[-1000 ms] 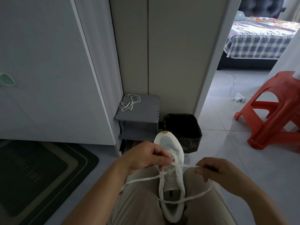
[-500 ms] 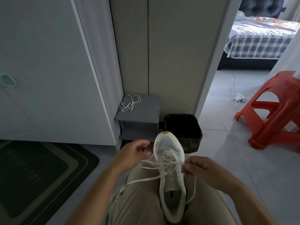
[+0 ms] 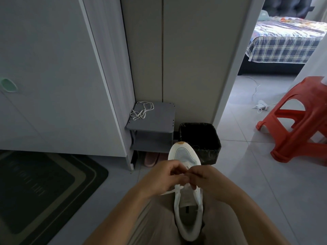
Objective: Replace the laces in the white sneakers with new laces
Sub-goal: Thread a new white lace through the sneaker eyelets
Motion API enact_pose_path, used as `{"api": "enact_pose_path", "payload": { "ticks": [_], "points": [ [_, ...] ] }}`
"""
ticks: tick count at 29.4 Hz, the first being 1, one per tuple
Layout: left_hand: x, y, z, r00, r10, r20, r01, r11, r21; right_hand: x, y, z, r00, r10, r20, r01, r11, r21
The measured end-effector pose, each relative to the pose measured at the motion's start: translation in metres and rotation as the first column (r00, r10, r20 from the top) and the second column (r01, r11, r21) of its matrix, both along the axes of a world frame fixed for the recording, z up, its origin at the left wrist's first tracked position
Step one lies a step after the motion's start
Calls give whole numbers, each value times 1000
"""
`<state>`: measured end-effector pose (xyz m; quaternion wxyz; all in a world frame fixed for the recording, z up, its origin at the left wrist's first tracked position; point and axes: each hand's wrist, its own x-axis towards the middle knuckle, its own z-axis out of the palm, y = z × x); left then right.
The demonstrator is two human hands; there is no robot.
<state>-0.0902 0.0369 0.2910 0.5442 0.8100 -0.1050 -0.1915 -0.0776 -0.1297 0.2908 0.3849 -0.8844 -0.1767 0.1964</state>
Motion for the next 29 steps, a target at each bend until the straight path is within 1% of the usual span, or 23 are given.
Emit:
{"api": "enact_pose_path", "payload": {
  "ticks": [2,4,8,10,12,13,16,17,19,21,25,28,29],
  "points": [
    [3,6,3,1000,23,-18,-23,1000,7,0,-2,1,999,8,-40,-7,1000,21],
    [4,20,6,999,23,26,-25,997,78,-2,-11,2,998,1,-70,0,1000,20],
    [4,52,10,994,102,36,-106,985,138,-5,-29,0,988,-76,-132,82,996,46],
    [6,60,9,992,98,79,-115,961,250,-7,-30,-2,987,-82,-136,91,994,60],
    [5,55,7,989,24,147,-81,913,399,-8,-24,-3,991,-59,-118,65,997,45],
    [4,47,6,985,-12,170,-60,910,411,-8,-19,-4,993,-43,-106,45,999,25],
    [-3,12,5,979,-108,175,53,955,293,-5,-3,-9,999,-5,-48,2,998,-55],
    [-5,4,3,976,-113,186,60,961,269,-5,0,-10,999,-12,-39,9,997,-75],
    [-5,1,-2,980,-43,197,-3,974,228,-5,0,-11,998,-62,-16,61,995,-82],
    [-4,6,-8,984,29,176,-64,978,198,-7,-5,-14,991,-131,20,132,989,-65],
    [-8,6,-16,992,105,74,-110,991,76,-15,-3,-19,980,-197,-21,197,980,-22],
    [-9,6,-24,967,253,20,-253,967,8,-31,1,-14,957,-291,17,291,956,28],
    [-9,8,-27,954,299,4,-299,954,-1,-40,-1,-15,952,-303,-31,304,953,15]
  ]
}}
